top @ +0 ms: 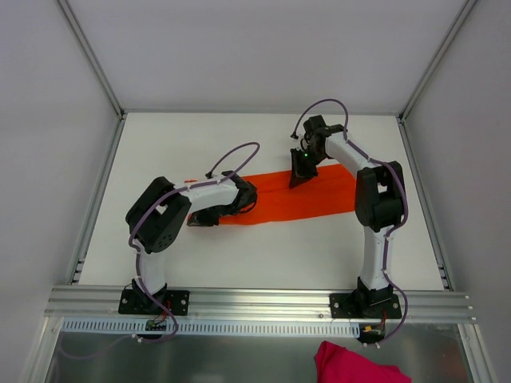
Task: Fold and stack the t-shirts
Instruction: Fold the other side of the tshirt into a rectangle
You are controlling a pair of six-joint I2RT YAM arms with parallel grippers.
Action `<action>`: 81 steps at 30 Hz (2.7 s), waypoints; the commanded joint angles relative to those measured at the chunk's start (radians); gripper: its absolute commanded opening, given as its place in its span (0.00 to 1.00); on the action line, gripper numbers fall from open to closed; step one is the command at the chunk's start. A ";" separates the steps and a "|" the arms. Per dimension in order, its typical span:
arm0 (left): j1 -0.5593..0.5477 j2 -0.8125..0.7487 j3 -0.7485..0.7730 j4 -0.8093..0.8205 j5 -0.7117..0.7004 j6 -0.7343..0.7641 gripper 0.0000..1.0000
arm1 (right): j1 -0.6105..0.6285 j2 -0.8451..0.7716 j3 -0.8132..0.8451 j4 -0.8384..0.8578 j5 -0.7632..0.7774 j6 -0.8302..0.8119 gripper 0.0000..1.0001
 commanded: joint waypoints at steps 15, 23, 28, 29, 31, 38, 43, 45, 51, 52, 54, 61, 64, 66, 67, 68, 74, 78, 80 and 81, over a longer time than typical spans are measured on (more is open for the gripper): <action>-0.080 -0.206 -0.043 -0.160 0.132 -0.118 0.99 | -0.017 -0.033 0.019 -0.039 0.063 -0.022 0.01; -0.071 -0.231 0.102 0.066 0.034 0.018 0.99 | -0.018 -0.049 0.016 -0.036 0.057 -0.018 0.01; -0.066 -0.153 0.102 0.284 0.048 0.142 0.94 | -0.017 -0.079 -0.009 -0.023 0.059 -0.018 0.01; -0.065 -0.128 0.113 0.279 0.046 0.135 0.94 | -0.017 -0.087 -0.012 -0.023 0.062 -0.019 0.01; -0.063 -0.042 0.160 0.198 0.025 0.113 0.91 | -0.020 -0.105 -0.015 -0.023 0.069 -0.025 0.01; -0.063 -0.008 0.167 0.014 -0.001 -0.020 0.88 | -0.029 -0.133 -0.056 0.003 0.071 -0.022 0.01; -0.065 -0.027 0.127 -0.170 -0.023 -0.165 0.87 | -0.028 -0.119 -0.052 0.004 0.055 -0.016 0.01; -0.063 -0.040 0.095 -0.198 -0.028 -0.198 0.86 | -0.028 -0.113 -0.052 0.005 0.048 -0.014 0.01; -0.065 -0.096 0.046 -0.284 -0.031 -0.298 0.83 | -0.026 -0.110 -0.058 0.010 0.042 -0.011 0.01; -0.065 -0.103 0.017 -0.275 -0.017 -0.290 0.83 | -0.028 -0.110 -0.058 0.011 0.042 -0.011 0.01; -0.065 -0.116 -0.005 -0.241 0.004 -0.267 0.83 | -0.026 -0.111 -0.056 0.010 0.039 -0.011 0.01; -0.065 -0.212 -0.128 -0.147 0.175 -0.184 0.82 | -0.026 -0.110 -0.055 0.007 0.043 -0.010 0.01; -0.066 -0.243 -0.172 -0.146 0.225 -0.177 0.82 | -0.026 -0.111 -0.053 0.005 0.046 -0.014 0.01; -0.066 -0.252 -0.197 -0.150 0.242 -0.184 0.82 | -0.026 -0.113 -0.055 0.005 0.048 -0.016 0.01; -0.066 -0.252 -0.198 -0.158 0.241 -0.187 0.82 | -0.026 -0.113 -0.055 0.007 0.049 -0.016 0.01; -0.066 -0.248 -0.198 -0.173 0.236 -0.193 0.82 | -0.026 -0.113 -0.055 0.005 0.051 -0.016 0.01; -0.066 -0.280 -0.189 -0.202 0.256 -0.187 0.80 | -0.026 -0.118 -0.058 0.004 0.055 -0.019 0.01; -0.066 -0.292 -0.183 -0.079 0.394 -0.050 0.83 | -0.026 -0.115 -0.058 0.004 0.055 -0.021 0.01; -0.089 -0.318 -0.155 -0.072 0.406 -0.003 0.86 | -0.026 -0.116 -0.055 0.002 0.057 -0.021 0.01; -0.095 -0.338 -0.158 -0.039 0.431 0.038 0.87 | -0.026 -0.116 -0.056 0.000 0.059 -0.022 0.01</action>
